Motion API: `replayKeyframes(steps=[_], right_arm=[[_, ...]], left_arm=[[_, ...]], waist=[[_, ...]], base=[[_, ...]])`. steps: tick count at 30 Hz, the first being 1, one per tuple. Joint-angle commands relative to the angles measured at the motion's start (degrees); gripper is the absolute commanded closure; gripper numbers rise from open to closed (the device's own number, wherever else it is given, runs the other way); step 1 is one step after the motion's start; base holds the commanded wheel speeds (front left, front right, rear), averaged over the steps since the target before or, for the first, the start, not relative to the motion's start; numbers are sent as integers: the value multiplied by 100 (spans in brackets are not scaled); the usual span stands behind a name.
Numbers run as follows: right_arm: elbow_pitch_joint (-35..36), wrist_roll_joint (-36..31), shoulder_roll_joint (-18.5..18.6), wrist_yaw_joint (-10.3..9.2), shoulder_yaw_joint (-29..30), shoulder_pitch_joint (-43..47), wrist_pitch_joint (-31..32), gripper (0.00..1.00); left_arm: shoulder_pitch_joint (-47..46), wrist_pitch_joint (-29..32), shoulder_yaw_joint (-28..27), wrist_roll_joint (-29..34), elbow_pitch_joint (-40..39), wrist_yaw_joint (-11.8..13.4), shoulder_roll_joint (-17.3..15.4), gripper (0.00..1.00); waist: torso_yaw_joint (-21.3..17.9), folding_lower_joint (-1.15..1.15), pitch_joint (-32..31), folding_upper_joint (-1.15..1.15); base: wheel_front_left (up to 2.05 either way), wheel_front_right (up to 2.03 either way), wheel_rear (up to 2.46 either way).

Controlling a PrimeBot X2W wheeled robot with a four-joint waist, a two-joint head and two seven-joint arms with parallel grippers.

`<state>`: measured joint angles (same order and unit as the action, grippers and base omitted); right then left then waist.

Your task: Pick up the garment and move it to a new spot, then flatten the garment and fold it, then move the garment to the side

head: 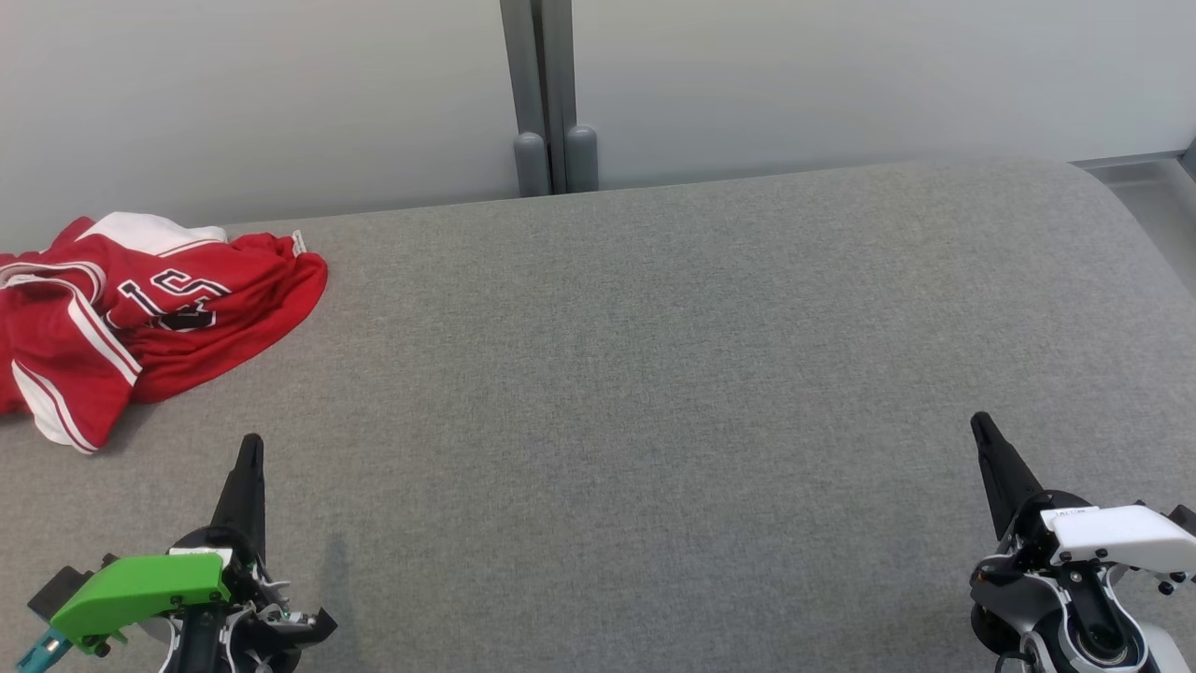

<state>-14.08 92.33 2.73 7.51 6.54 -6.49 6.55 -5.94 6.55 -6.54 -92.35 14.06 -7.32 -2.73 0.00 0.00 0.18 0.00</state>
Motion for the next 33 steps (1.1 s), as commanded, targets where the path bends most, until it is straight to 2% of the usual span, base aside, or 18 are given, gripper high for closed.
replayKeyframes(steps=[1,33], right_arm=[[20,18,31,-4,5,63,12,100],[20,18,31,-4,5,63,11,100]], left_arm=[[-64,11,-5,-13,-8,-35,-31,100],[-64,11,-5,-13,-8,-35,-31,100]], waist=[[0,0,0,0],[0,0,0,0]], base=[[0,0,0],[0,0,0]])
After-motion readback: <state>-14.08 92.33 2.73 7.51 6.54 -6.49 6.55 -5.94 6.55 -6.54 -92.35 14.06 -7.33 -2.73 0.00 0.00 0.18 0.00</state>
